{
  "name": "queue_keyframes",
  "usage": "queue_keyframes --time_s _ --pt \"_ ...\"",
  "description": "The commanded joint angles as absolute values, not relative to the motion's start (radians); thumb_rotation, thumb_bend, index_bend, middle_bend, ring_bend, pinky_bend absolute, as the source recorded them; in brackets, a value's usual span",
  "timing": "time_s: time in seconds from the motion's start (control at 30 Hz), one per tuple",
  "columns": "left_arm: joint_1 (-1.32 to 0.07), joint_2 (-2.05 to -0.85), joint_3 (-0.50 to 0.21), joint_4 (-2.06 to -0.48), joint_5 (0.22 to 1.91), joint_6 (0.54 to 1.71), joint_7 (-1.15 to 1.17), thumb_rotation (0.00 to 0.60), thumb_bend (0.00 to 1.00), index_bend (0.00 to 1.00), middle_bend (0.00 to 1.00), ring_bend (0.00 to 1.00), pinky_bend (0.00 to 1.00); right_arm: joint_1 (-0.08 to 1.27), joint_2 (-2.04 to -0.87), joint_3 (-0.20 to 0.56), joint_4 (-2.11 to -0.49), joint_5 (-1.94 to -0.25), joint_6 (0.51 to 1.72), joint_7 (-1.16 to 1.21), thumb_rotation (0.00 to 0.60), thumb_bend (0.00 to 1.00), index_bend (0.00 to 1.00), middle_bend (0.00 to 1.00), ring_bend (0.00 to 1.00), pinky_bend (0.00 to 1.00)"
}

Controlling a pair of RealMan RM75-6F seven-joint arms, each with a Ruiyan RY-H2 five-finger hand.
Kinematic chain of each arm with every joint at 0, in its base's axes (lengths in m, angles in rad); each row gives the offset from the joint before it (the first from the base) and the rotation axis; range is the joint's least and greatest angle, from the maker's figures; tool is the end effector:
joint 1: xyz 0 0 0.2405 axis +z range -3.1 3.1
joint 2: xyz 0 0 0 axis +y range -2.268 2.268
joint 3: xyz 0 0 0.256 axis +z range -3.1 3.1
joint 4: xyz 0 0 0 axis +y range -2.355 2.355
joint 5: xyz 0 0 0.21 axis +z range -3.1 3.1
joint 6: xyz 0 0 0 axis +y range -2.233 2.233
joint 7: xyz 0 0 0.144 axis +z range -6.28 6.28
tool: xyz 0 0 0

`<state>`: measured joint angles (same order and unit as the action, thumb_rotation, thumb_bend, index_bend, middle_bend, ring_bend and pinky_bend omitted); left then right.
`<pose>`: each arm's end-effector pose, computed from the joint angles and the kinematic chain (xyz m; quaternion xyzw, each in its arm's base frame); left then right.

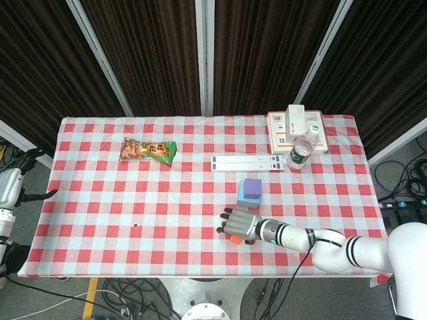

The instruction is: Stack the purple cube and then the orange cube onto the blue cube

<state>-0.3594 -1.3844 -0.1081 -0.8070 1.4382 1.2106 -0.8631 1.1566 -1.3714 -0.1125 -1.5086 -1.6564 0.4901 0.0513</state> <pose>-0.3877 0.3078 0.1660 -0.5155 -0.4866 -0.4905 0.5068 -0.1074 -0.3172 -0.0412 0.9640 -0.1583 0.1566 0.1452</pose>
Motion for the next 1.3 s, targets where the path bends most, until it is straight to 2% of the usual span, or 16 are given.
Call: queue_keyframes --time_s 0.03,0.2,0.43,0.73,1.13,1.3 --pt "-0.359 -1.387 -0.108 -0.801 1.437 1.209 -0.868 0.6 0.08 0.24 0.22 0.16 0.29 1.16 -1.383 -0.114 -1.497 -1.655 0.482 0.05 0.6 0.16 0.18 0.28 0.08 0.11" --pt "-0.358 -1.391 -0.108 -0.79 1.437 1.208 -0.877 0.6 0.08 0.24 0.22 0.16 0.29 1.163 -1.4 -0.114 -1.482 -1.65 0.474 0.043 0.6 0.17 0.18 0.28 0.08 0.11" --pt "-0.358 -1.397 -0.106 -0.776 1.439 1.207 -0.891 0.6 0.08 0.24 0.22 0.16 0.29 1.154 -1.421 -0.106 -1.465 -1.633 0.483 0.022 0.6 0.18 0.2 0.36 0.09 0.11" --pt "-0.359 -1.399 -0.105 -0.765 1.442 1.206 -0.904 0.6 0.08 0.24 0.22 0.16 0.29 1.144 -1.425 -0.091 -1.465 -1.612 0.498 -0.005 0.6 0.21 0.24 0.4 0.11 0.11" --pt "-0.357 -1.389 -0.105 -0.785 1.444 1.217 -0.894 0.6 0.08 0.24 0.22 0.16 0.29 1.131 -1.396 -0.078 -1.497 -1.604 0.533 -0.017 0.6 0.22 0.27 0.42 0.12 0.12" --pt "-0.355 -1.378 -0.106 -0.803 1.444 1.222 -0.883 0.6 0.08 0.24 0.22 0.16 0.29 1.125 -1.371 -0.039 -1.518 -1.598 0.585 -0.022 0.6 0.22 0.27 0.42 0.12 0.12"
